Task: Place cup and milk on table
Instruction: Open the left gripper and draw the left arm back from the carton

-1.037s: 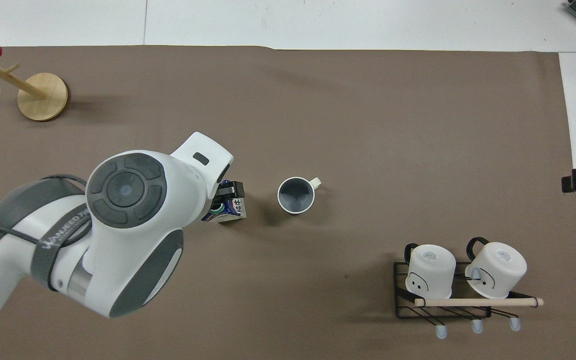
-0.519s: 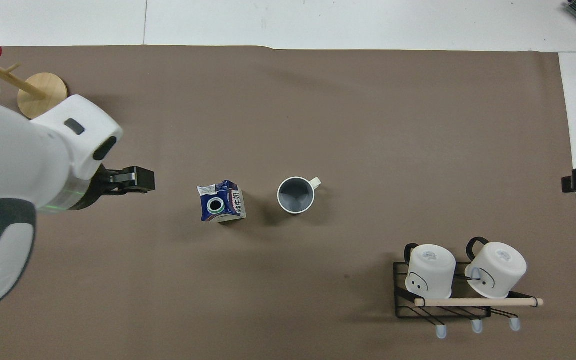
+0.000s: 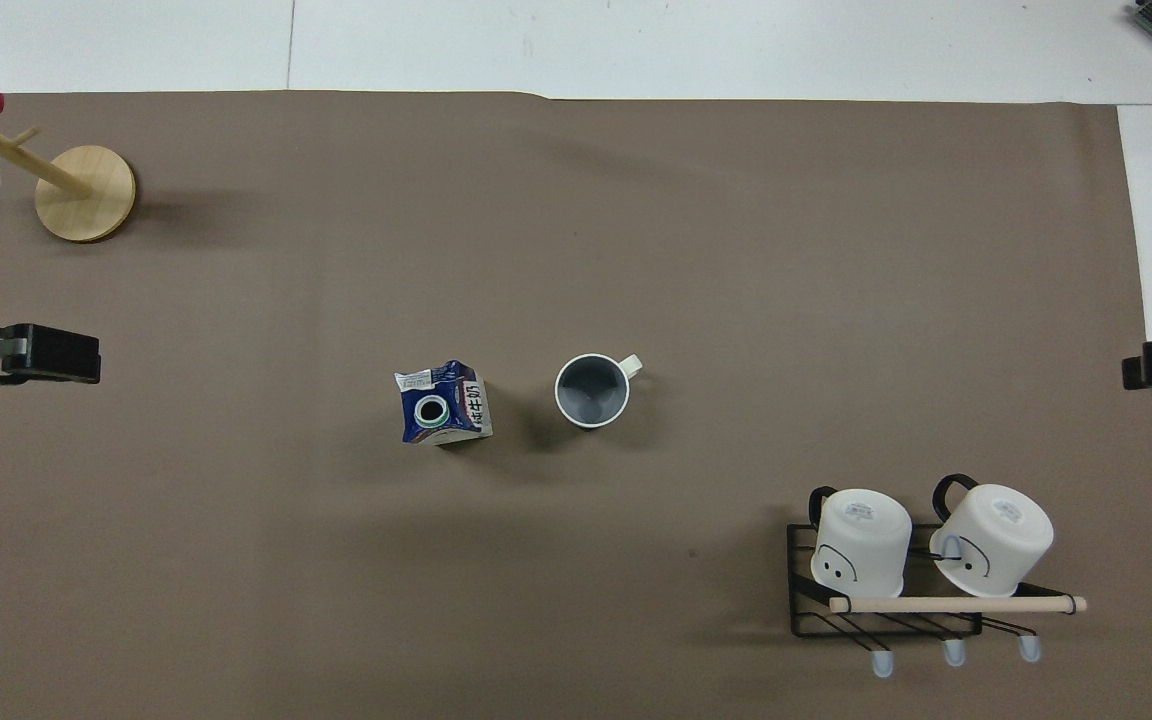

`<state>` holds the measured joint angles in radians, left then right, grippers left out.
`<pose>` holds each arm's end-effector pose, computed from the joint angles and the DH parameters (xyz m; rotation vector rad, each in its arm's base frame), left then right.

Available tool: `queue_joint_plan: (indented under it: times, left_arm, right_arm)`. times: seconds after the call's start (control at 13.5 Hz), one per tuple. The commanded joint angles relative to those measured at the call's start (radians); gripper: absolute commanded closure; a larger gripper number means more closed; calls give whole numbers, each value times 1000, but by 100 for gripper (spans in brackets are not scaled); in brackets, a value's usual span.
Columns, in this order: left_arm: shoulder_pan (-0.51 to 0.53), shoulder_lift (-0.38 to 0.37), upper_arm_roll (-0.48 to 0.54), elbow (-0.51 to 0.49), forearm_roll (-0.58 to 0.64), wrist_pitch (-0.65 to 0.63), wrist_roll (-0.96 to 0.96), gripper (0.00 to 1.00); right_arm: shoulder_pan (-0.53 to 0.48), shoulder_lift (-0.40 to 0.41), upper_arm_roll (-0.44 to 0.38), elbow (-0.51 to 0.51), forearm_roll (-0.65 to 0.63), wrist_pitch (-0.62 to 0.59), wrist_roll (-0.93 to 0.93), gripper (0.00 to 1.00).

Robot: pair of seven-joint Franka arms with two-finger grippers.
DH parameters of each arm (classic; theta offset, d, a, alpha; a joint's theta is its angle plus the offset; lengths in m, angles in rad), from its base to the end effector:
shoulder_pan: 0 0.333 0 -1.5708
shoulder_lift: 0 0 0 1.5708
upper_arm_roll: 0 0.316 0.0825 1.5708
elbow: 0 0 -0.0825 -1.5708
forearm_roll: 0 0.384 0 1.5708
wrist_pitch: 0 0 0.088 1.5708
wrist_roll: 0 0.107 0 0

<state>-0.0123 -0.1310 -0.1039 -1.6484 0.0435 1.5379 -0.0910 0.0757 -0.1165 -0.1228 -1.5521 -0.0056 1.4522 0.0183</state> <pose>0.5066 -0.0583 0.6546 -3.0865 0.0349 -0.0395 0.5039 -0.0290 0.6839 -3.1314 0.1024 -0.0248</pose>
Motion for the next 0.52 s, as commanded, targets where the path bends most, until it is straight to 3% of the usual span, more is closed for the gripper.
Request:
queue_joint_plan:
  times: [0.0,0.44]
  left_arm:
    - [34,4,-11,16,-40,-44,60,0]
    - [41,2,-8,16,-59,-42,73,0]
  right_arm:
    - [-1,-8,5,7,6,-19,-5,0]
    - [-1,-12,9,4,9,-19,-4,0]
